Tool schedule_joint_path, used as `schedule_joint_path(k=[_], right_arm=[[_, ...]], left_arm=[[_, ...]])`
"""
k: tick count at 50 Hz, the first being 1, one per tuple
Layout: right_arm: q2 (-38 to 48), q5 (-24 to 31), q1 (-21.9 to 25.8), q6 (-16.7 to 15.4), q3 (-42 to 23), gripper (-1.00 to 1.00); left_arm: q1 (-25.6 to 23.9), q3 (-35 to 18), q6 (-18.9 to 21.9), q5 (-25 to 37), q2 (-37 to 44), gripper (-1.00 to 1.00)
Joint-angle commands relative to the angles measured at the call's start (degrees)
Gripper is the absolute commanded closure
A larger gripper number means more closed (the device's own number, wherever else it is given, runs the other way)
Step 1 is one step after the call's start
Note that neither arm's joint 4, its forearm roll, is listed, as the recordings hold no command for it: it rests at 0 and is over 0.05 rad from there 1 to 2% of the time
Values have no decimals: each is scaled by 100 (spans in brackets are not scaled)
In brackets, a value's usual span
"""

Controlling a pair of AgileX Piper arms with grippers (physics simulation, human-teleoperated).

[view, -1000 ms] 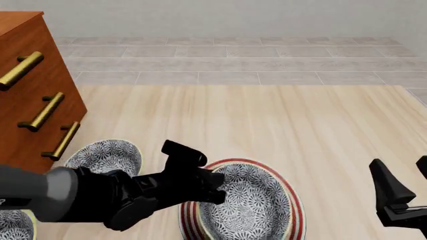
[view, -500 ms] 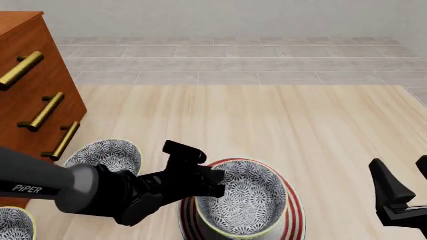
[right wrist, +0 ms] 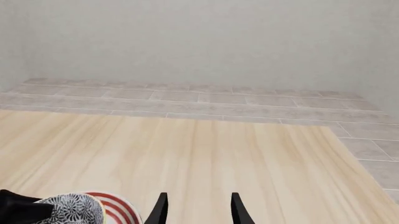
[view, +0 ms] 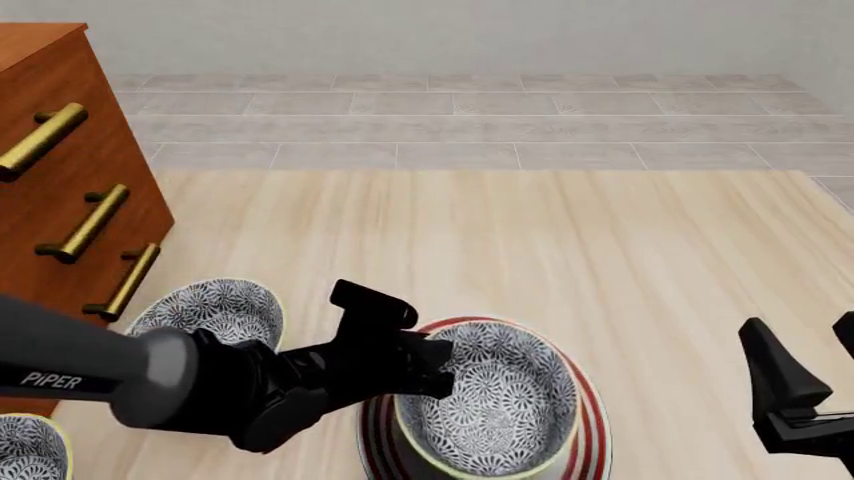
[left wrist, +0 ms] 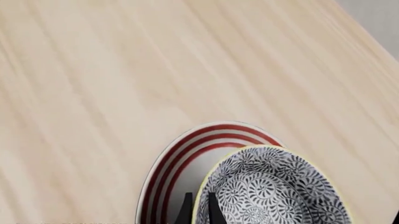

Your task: Pick up the bowl and put it in the front on the plate.

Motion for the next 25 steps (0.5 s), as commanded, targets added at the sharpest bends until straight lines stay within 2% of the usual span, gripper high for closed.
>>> schedule_joint_path(k=[1,4,5,25], right_arm=[[-11,7,5,2,0,-100],[6,-4,5,4,0,-100],[1,1,5,2,0,-100],[-4,4,8,-4,0,-100]], left_arm=[[-11,127,226,358,-123,100],[-2,131,220,413,-220,100],[-9,138,234,435,-269,-100],[-14,69,374,910,-894,-100]])
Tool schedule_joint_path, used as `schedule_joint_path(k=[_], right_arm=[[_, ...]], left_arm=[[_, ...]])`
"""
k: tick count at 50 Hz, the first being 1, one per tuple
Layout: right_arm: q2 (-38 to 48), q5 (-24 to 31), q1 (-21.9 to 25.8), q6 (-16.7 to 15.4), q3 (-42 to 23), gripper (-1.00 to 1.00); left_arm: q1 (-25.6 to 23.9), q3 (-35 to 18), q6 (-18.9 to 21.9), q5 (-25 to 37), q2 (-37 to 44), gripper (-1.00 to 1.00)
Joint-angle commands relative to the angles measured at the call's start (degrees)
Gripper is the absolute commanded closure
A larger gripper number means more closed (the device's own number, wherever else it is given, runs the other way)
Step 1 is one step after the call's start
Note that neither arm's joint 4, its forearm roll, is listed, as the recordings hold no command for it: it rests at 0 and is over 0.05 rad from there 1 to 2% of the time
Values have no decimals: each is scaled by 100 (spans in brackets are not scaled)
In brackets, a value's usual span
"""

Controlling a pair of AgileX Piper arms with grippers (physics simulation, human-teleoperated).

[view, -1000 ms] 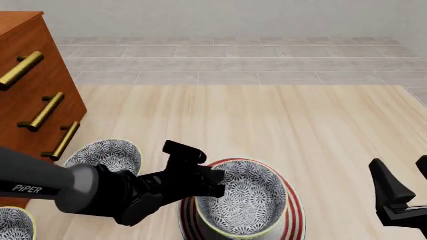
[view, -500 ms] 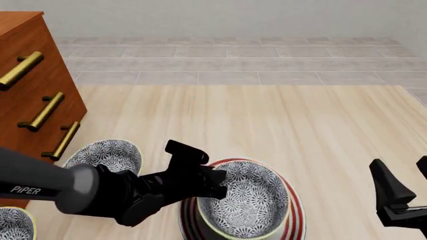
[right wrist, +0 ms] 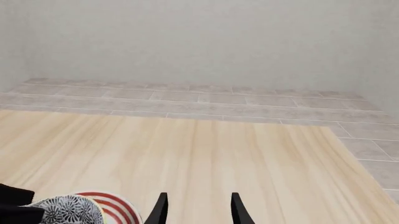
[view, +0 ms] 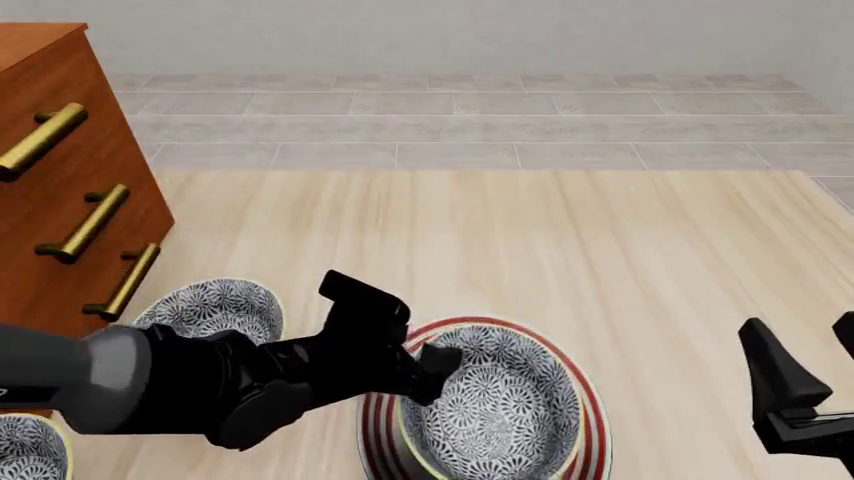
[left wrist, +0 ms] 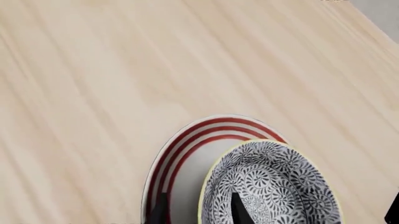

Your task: Pick up the bowl and put it in the front on the plate.

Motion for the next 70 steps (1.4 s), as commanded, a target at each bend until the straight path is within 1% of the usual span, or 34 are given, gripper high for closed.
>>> schedule_joint_path(k=[1,10,20,25,27,35,48,52,58,60,70], right_arm=[[-2,1,1,0,0,-100],[-16,13,4,-1,0,-100],[-51,46,3,-2,0,-100],[-58,56,7,-4,0,-100],[-52,50,7,-1,0,-100],[-64,61,7,-2,-1,-100],[-20,25,9,-5,0,-100],[16,-6,18,-12,0,-100],[41,-32,17,-10,0,-100],[59,-47,19,-8,0,-100],[181,-164,43,-19,0,-100]], left_arm=[[-20,-14,62,237,-308,-100],[-79,-46,79,601,-881,-100],[-152,-47,50,784,-1216,-100],[-245,-29,-39,871,-1418,-100],[-219,-38,21,881,-1414,-100],[-275,-19,15,983,-1644,-100],[-385,-145,56,1516,-2386,-100],[-339,-118,146,1480,-2354,-100],[-356,-76,110,1477,-2450,-100],[-303,-50,174,1465,-2473,-100],[-280,149,94,1370,-2632,-100]])
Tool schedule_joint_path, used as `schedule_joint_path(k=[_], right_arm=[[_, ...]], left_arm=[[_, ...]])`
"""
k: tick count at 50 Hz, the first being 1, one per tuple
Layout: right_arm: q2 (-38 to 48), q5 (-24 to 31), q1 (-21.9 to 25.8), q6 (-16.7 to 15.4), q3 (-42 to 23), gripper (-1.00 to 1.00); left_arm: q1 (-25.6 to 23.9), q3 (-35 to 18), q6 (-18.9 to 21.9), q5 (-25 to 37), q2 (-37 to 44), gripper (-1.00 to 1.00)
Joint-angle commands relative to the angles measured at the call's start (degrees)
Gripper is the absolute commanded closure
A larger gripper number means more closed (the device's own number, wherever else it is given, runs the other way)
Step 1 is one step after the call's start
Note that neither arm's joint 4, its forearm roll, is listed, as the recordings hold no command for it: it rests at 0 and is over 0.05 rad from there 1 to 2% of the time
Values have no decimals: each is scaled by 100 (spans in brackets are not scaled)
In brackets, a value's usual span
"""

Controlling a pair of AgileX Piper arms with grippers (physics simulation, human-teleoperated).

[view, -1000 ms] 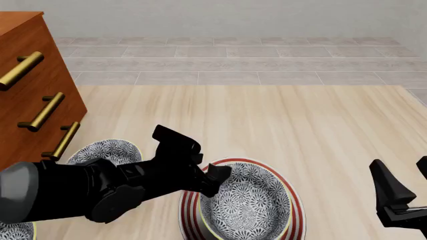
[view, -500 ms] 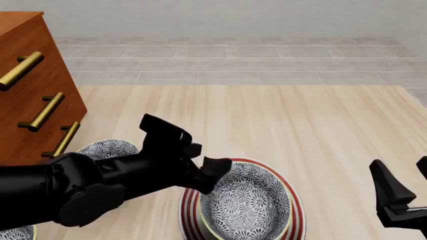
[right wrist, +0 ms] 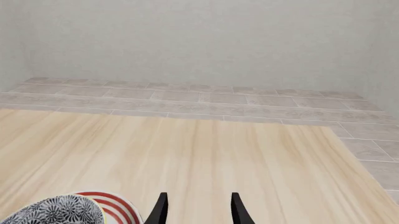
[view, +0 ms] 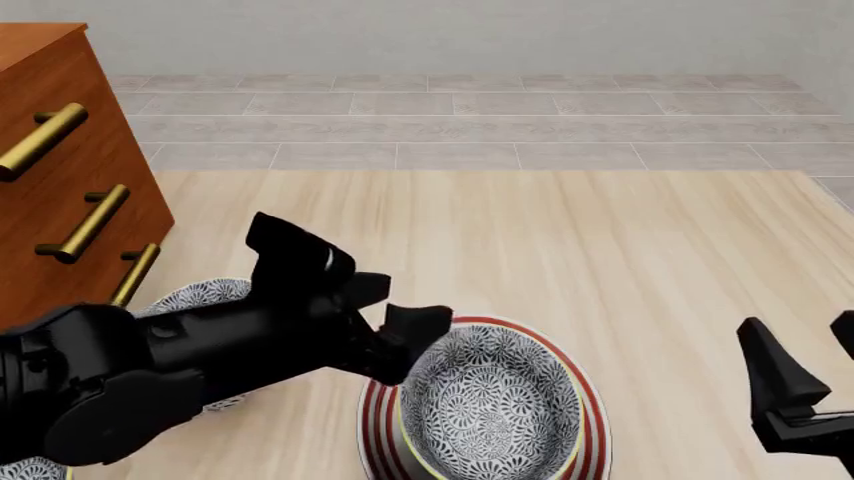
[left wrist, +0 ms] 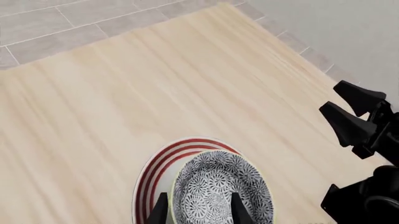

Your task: Pick up the bowl and put it in the front on the plate.

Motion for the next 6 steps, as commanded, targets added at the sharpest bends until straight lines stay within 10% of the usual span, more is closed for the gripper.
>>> schedule_joint_path(k=[1,6], right_arm=[[134,-125,25,-12,0,-100],[288,-270,43,-12,1,-100]], left_arm=[[24,153,-38,-1,-251,-100],[-20,183,-94,94,-457,-100]])
